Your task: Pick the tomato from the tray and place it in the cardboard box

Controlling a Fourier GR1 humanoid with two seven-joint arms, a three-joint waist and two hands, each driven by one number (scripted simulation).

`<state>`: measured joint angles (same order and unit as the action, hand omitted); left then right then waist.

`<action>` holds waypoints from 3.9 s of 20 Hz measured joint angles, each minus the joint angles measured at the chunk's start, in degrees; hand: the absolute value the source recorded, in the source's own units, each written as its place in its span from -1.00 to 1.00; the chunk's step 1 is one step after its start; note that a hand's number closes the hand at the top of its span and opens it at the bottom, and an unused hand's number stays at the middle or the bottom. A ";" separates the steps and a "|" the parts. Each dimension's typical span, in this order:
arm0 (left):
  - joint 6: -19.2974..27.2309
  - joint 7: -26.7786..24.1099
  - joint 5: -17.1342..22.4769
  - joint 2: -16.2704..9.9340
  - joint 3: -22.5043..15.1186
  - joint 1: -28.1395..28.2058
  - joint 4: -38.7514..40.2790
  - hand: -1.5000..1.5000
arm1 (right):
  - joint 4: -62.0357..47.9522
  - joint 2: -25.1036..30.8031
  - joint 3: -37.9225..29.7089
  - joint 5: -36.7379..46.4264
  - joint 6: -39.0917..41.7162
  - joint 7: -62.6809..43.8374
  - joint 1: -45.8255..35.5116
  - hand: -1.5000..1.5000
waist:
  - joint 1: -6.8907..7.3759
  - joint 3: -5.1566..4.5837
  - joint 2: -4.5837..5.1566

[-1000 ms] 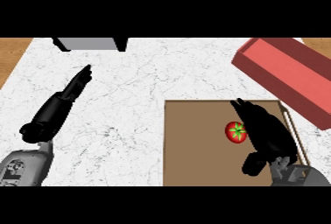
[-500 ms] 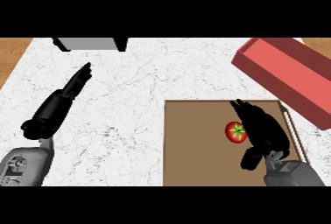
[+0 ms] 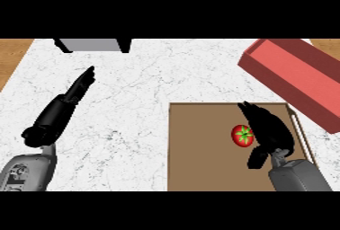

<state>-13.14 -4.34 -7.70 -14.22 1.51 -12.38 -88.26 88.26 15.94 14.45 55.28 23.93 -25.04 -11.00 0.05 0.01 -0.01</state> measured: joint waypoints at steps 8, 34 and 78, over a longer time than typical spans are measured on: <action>-0.91 0.48 -0.31 0.51 0.42 0.73 -1.11 0.00 | -1.65 0.48 2.75 5.16 -7.99 8.95 1.24 1.00 | -0.05 -0.35 -0.30; -1.64 -0.59 -1.68 1.39 1.41 -0.30 0.78 0.00 | -19.08 -5.02 -6.70 4.91 -18.36 25.66 -32.04 1.00 | 0.17 -0.01 -0.02; -2.91 -0.77 -1.93 2.27 1.17 -3.00 1.16 0.00 | -74.83 27.39 -33.41 0.50 -6.97 46.15 -49.78 -1.00 | 2.76 0.23 1.28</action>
<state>-16.05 -5.11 -9.63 -11.95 2.69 -15.39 -87.10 13.43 43.33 -18.95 55.78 16.97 21.12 -60.78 2.81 0.24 1.27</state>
